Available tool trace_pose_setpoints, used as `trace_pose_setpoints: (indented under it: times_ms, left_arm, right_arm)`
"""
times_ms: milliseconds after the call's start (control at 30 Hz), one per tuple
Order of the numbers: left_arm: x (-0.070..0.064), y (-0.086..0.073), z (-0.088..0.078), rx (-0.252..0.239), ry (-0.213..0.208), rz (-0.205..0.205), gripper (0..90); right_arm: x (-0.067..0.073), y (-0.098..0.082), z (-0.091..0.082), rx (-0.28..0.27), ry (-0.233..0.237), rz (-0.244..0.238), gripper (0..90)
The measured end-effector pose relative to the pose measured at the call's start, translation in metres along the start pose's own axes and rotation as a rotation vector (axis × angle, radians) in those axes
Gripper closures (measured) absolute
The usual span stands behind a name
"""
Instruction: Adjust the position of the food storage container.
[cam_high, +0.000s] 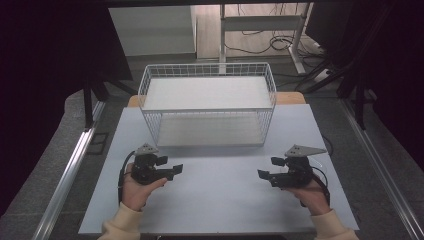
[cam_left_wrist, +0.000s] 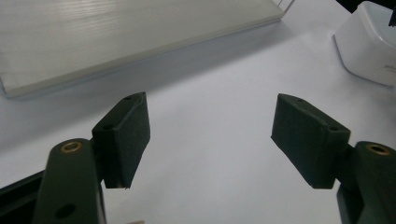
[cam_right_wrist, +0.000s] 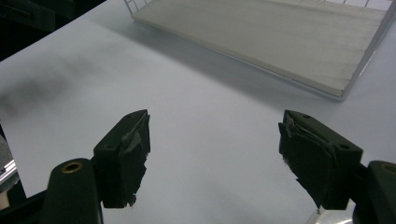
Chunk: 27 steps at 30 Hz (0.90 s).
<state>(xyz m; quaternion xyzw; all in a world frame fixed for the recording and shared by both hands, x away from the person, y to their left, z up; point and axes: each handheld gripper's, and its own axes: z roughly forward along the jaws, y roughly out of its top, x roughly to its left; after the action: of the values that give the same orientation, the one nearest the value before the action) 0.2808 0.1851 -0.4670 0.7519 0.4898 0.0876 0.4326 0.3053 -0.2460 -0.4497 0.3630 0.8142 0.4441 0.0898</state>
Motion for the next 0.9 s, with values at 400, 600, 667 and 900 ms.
trace_pose_setpoints:
  times_ms: [400, 600, 667, 900]
  left_arm:
    - [-0.002, -0.007, -0.002, 0.017, -0.009, 0.005, 27.0]
    - [-0.008, -0.005, -0.003, 0.021, -0.014, 0.038, 26.7]
    - [-0.007, -0.004, -0.003, 0.023, -0.015, 0.04, 26.6]
    - [-0.006, -0.002, -0.003, 0.012, 0.003, 0.033, 26.9]
  right_arm:
    - [0.002, 0.002, 0.007, 0.039, -0.017, -0.024, 24.5]
    - [0.004, 0.004, 0.004, 0.033, -0.021, -0.019, 25.4]
    - [0.003, 0.005, 0.002, 0.025, -0.021, -0.021, 25.7]
    - [-0.005, 0.012, -0.006, 0.006, -0.033, 0.001, 27.4]
